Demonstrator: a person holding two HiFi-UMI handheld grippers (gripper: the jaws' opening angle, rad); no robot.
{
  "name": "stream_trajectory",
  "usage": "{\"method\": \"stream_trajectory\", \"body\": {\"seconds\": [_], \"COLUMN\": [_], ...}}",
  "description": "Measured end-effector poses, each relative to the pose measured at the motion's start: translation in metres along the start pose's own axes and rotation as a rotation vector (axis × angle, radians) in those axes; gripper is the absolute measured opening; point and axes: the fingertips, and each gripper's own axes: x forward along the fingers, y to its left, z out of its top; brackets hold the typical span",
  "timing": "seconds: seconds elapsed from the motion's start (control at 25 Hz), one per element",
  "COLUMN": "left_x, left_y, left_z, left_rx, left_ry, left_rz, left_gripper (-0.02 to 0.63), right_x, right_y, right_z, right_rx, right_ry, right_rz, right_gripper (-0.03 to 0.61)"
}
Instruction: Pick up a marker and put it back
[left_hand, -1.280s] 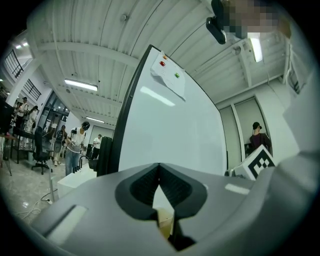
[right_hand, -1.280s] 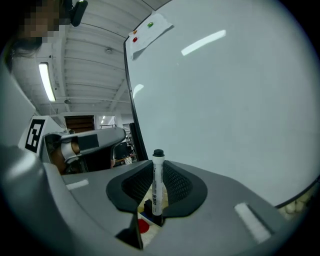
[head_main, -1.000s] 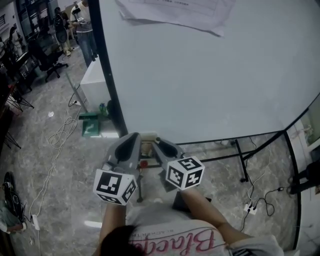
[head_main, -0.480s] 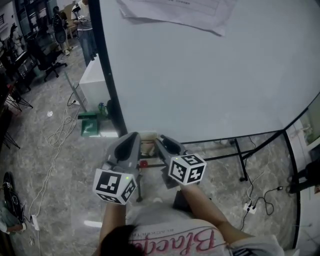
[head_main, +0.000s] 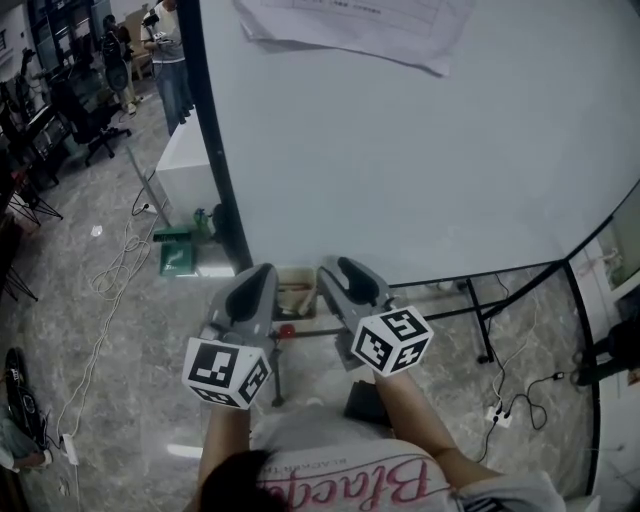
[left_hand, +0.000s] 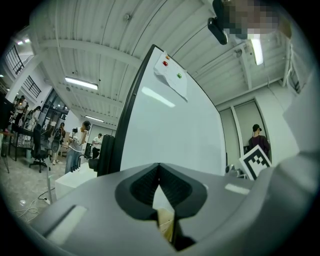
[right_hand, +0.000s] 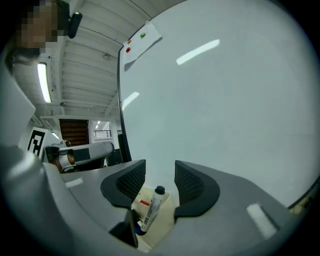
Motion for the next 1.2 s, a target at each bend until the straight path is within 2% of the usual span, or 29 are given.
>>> {"method": "stream_trajectory", "body": {"seconds": [0.12, 0.2, 0.32, 0.44, 0.72, 1.2], "left_x": [0.0, 0.001, 0.002, 0.002, -0.002, 0.0], "left_y": [-0.001, -0.002, -0.003, -0.002, 0.0, -0.004], "left_z": [0.001, 0.002, 0.003, 0.003, 0.009, 0.009], "left_rx": [-0.005, -0.007, -0.01, -0.014, -0.019, -0.027], "left_ry": [-0.007, -0.011, -0.016, -0.022, -0.042, -0.046], "left_rz": [-0.002, -0.004, -0.006, -0.002, 0.012, 0.0], "left_gripper": [0.0, 0.0, 0.0, 0.0, 0.0, 0.0], "right_x": [-0.009, -0.017, -0.03, -0.037, -0.04, -0.046], "right_y": [0.01, 0.015, 0.019, 0.023, 0.025, 0.018], "right_z": [0.021, 0.034, 0.055, 0.064, 0.056, 0.057], "right_rx": [-0.11, -0.185, -0.227, -0.23, -0.286, -0.313], "right_ry": [-0.032, -0.06, -0.137, -0.167, -0.114, -0.102], "right_rz": [-0.01, -0.036, -0.069, -0.058, -0.048, -0.082], "right_gripper": [0.158, 0.126, 0.003, 0.002, 0.0, 0.0]}}
